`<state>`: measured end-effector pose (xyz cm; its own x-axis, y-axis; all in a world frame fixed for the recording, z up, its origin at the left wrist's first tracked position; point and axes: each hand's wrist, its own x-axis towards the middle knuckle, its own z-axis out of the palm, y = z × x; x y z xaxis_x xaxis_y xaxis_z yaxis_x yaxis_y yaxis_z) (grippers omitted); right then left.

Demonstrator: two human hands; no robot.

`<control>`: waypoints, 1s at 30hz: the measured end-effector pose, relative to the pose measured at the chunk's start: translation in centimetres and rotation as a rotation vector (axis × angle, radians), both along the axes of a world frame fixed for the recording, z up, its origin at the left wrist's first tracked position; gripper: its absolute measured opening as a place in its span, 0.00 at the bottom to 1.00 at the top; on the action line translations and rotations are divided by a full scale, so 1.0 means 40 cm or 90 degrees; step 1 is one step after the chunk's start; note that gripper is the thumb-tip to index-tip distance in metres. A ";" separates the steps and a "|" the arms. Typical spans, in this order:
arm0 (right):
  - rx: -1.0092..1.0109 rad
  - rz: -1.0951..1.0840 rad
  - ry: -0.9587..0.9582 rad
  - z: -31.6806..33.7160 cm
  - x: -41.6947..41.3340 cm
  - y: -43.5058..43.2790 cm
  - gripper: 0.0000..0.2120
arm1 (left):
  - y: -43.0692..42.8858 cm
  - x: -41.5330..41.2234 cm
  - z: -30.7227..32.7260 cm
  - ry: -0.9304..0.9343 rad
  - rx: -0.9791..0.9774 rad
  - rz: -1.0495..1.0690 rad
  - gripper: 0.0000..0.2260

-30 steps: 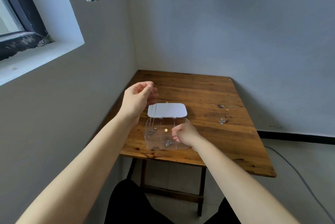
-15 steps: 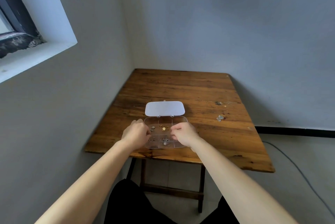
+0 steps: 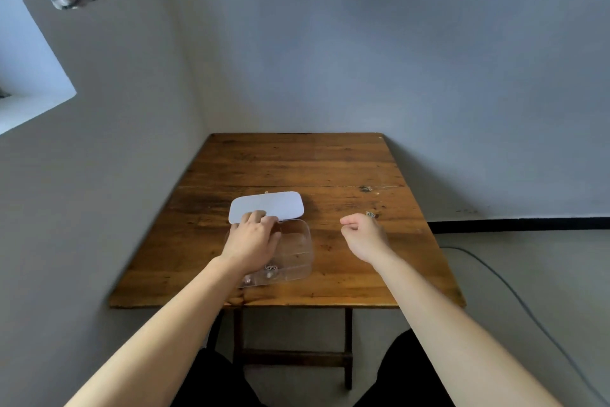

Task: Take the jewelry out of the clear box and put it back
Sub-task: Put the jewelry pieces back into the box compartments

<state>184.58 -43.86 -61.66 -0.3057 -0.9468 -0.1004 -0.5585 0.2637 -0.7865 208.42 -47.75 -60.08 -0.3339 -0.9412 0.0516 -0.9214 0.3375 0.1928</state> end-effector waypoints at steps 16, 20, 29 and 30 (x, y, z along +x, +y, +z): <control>0.060 0.010 0.209 -0.157 -0.242 -0.110 0.29 | -0.082 -0.339 -0.101 -0.243 0.069 -0.204 0.24; 0.056 0.015 0.300 -0.176 -0.241 -0.143 0.31 | -0.085 -0.339 -0.125 -0.237 0.047 -0.192 0.24; -0.065 -0.016 0.278 -0.182 -0.247 -0.141 0.14 | -0.094 -0.339 -0.126 -0.206 0.069 -0.186 0.25; -0.079 -0.029 0.264 -0.180 -0.243 -0.138 0.11 | -0.093 -0.339 -0.125 -0.203 0.073 -0.186 0.25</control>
<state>174.87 -49.36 -68.87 -0.3379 -0.9287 0.1530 -0.8238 0.2132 -0.5253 194.85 -51.48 -65.07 -0.5694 -0.7982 -0.1964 -0.8097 0.5859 -0.0338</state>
